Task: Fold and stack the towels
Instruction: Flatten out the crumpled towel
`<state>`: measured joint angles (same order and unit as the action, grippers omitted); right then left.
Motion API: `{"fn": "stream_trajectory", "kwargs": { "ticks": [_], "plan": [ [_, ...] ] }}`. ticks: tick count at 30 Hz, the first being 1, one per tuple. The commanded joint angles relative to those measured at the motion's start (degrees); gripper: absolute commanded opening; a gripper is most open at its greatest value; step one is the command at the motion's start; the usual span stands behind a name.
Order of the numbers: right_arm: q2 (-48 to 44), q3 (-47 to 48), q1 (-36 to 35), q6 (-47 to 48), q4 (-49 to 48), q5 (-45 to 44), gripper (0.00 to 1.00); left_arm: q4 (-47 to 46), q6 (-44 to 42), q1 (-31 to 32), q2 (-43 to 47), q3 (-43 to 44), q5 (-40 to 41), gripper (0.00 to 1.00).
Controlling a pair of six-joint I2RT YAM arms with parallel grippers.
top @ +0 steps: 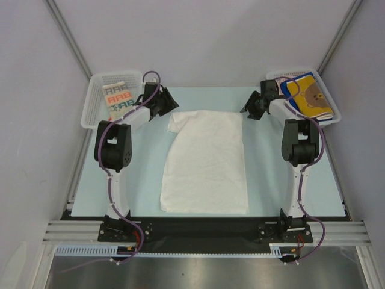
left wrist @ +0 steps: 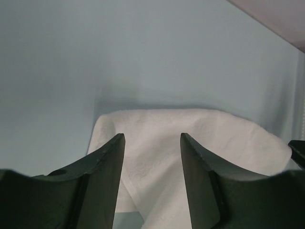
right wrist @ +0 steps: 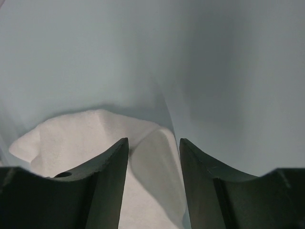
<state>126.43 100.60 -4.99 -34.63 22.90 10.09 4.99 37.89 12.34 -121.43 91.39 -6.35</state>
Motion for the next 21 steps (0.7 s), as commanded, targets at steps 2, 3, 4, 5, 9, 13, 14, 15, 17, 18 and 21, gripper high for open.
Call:
{"fn": "stream_trajectory", "kwargs": {
  "ticks": [2,3,4,5,9,13,14,15,17,18,21],
  "plan": [
    [1.8,6.1,-0.54,0.62,1.45,3.98,0.53,0.37,-2.29,-1.09,-2.76,6.42,-4.62,0.56],
    [1.89,6.19,-0.54,0.27,1.45,3.89,0.53,0.72,-2.21,-1.09,-3.55,6.78,-4.72,0.56],
    [1.98,6.1,-0.46,-0.17,1.45,3.97,0.53,1.07,-2.03,-1.09,-3.82,7.3,-4.9,0.56],
    [2.24,5.93,-0.45,-0.87,1.45,4.24,0.53,1.16,-1.68,-1.09,-3.9,7.13,-5.07,0.56],
    [2.94,5.58,-0.45,-1.84,0.93,5.12,0.53,6.25,-1.15,-1.18,-4.61,8.01,-3.06,0.56],
    [3.65,5.49,-0.72,-2.54,0.57,5.91,0.53,6.51,-0.45,-1.35,-4.78,6.78,-3.14,0.57],
    [3.56,5.31,-0.81,-2.55,0.31,5.74,0.53,6.17,-0.45,-1.35,-4.78,6.61,-3.49,0.57],
    [3.56,5.14,-0.81,-2.63,0.13,5.39,0.53,5.91,-0.36,-1.26,-4.87,6.52,-3.58,0.57],
    [3.65,5.31,-0.89,-2.9,0.22,5.56,0.53,6.08,-0.27,-1.26,-5.57,6.6,-4.02,0.57],
    [3.73,5.4,-0.81,-3.25,0.13,5.73,0.53,7.04,-0.18,-1.26,-6.1,7.04,-4.02,0.57],
    [4.44,6.1,-1.07,-3.6,0.04,6.0,0.52,7.31,-0.1,-1.35,-6.46,7.84,-3.85,0.58]
  ]
}}
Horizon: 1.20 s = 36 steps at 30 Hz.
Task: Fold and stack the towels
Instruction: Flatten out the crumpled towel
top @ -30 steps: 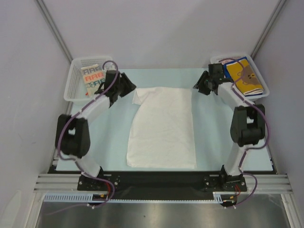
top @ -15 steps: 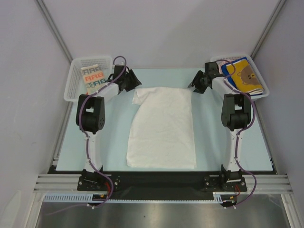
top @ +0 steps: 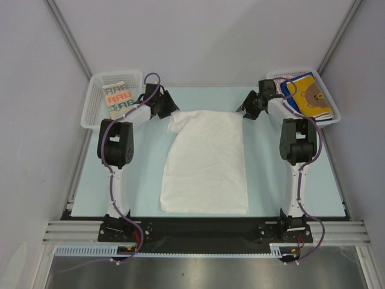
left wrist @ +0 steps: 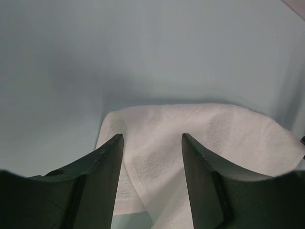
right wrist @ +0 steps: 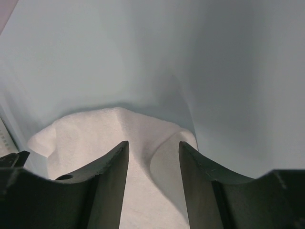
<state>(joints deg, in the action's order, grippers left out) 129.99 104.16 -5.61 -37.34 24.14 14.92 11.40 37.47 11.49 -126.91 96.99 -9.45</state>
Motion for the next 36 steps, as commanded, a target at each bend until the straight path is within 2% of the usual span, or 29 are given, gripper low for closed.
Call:
{"fn": "stream_trajectory", "kwargs": {
  "ticks": [1,12,18,20,24,25,27,30,33,36],
  "plan": [
    [1.14,2.89,-0.55,-1.06,-1.11,1.17,0.51,0.65,0.49,-0.41,-0.79,2.06,-0.83,0.58],
    [2.46,4.3,-0.63,-1.94,-1.29,1.61,0.44,1.0,1.11,-0.41,-2.29,3.39,-1.18,0.59],
    [3.42,5.61,-0.55,-2.12,-1.03,1.87,0.4,-2.52,2.25,-0.41,-3.08,3.2,-3.82,0.54],
    [3.95,6.58,-0.46,-2.38,-1.03,1.96,0.38,-3.22,2.6,-0.41,-3.34,3.47,-3.91,0.49],
    [5.53,9.21,-0.55,-2.56,0.2,2.48,0.22,-2.79,2.96,-0.5,-4.92,5.39,-5.22,0.4],
    [5.79,9.74,-0.63,-2.47,0.73,2.66,0.21,-3.13,3.13,-0.41,-5.18,5.66,-5.4,0.35],
    [6.15,10.62,-0.63,-2.38,0.91,2.84,0.15,-3.57,3.57,-0.5,-5.45,5.49,-5.58,0.32],
    [5.89,10.71,-0.46,-2.12,1.08,2.75,0.07,-4.72,3.75,-0.5,-5.36,5.49,-6.1,0.1],
    [5.53,10.98,-0.2,-1.33,1.0,2.49,0.0,-6.12,3.83,-0.85,-5.01,5.93,-7.24,0.0],
    [4.22,10.54,0.07,0.34,0.3,2.05,0.0,-8.32,3.31,-1.29,-3.18,5.58,-8.47,0.0]
  ]
}}
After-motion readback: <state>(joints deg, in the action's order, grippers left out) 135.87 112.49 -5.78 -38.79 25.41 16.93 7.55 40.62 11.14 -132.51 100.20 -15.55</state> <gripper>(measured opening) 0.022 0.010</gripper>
